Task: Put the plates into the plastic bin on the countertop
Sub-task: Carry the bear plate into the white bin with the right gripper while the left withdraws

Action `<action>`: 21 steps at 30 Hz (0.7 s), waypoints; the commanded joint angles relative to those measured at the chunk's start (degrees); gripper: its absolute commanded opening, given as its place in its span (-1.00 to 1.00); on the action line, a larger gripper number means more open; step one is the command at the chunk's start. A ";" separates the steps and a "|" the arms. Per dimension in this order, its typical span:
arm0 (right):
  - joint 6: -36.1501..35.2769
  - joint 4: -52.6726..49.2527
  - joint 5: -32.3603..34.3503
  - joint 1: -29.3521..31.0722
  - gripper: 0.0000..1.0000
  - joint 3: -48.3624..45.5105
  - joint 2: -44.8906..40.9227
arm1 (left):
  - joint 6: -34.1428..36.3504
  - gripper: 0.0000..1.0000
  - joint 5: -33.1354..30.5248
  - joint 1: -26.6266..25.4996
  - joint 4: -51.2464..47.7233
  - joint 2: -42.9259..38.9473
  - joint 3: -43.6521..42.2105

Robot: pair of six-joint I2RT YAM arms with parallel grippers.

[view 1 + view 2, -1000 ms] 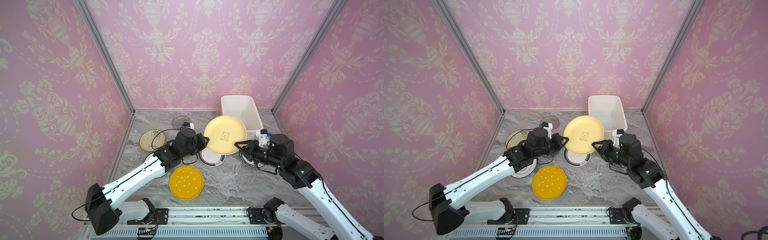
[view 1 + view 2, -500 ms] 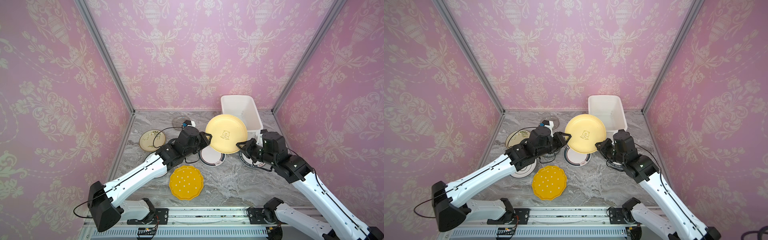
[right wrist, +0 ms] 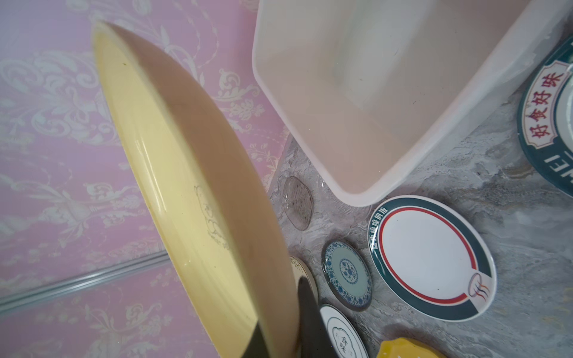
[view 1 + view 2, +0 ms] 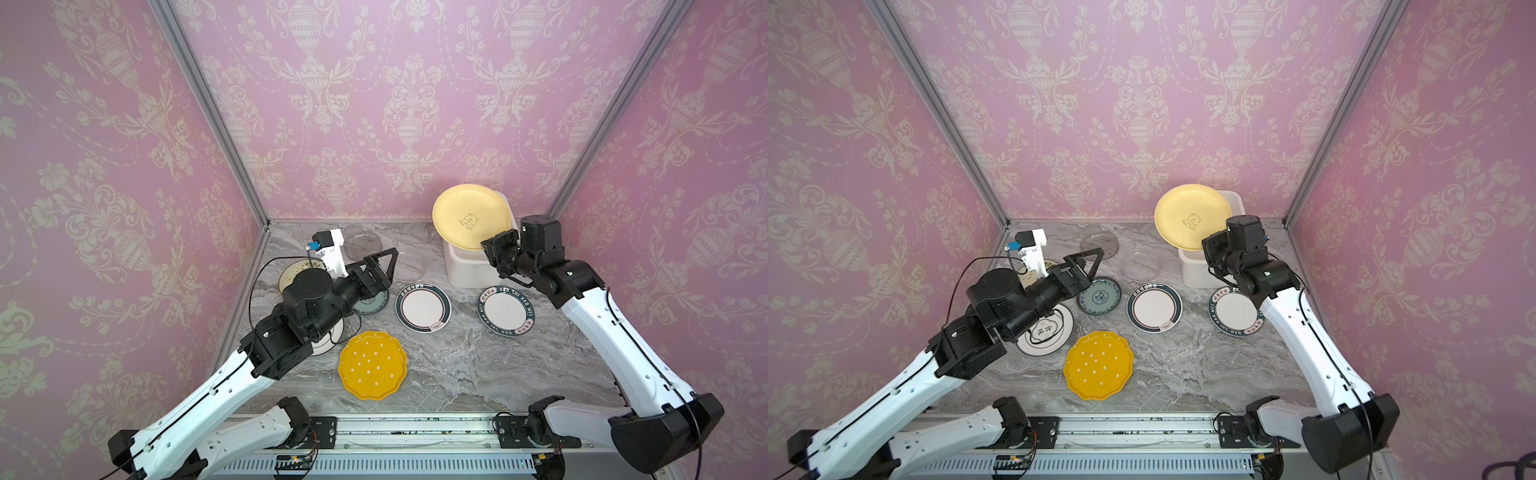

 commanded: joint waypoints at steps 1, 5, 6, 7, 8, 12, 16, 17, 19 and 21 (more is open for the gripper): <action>11.19 10.03 3.72 -1.52 -1.00 2.17 5.29 | 5.19 0.95 -3.49 -0.13 -3.59 -1.63 -3.18; 16.35 10.01 6.30 -1.91 -1.00 7.79 13.74 | 4.83 0.95 -4.42 -0.13 -4.53 -4.66 -6.78; 17.19 10.17 7.10 -1.90 -1.00 8.73 15.34 | 4.80 0.95 -4.60 -0.09 -4.52 -5.36 -7.53; 17.99 9.85 7.82 -1.90 -1.00 10.08 17.04 | 4.80 0.95 -4.89 -0.13 -4.64 -6.02 -8.33; 18.85 9.07 8.47 -1.90 -1.00 11.29 18.59 | 4.80 0.95 -5.22 -0.14 -4.74 -6.66 -8.96; 20.44 6.86 10.10 -1.92 -1.00 15.04 23.42 | 5.32 0.95 -6.41 0.00 -5.46 -8.46 -10.41; 22.92 4.18 11.86 -1.99 -1.00 16.10 25.82 | 5.85 0.96 -7.37 0.00 -6.17 -9.78 -11.12; 23.41 3.67 12.30 -2.03 -1.00 16.08 26.17 | 5.98 0.96 -7.56 -0.02 -6.23 -9.98 -11.29; 24.03 2.72 12.82 -2.32 -1.00 16.09 26.93 | 6.27 0.96 -7.88 0.05 -6.62 -10.33 -11.34; 24.68 2.28 12.78 -2.68 -1.00 15.94 27.83 | 6.47 0.96 -8.10 0.09 -6.80 -10.51 -11.34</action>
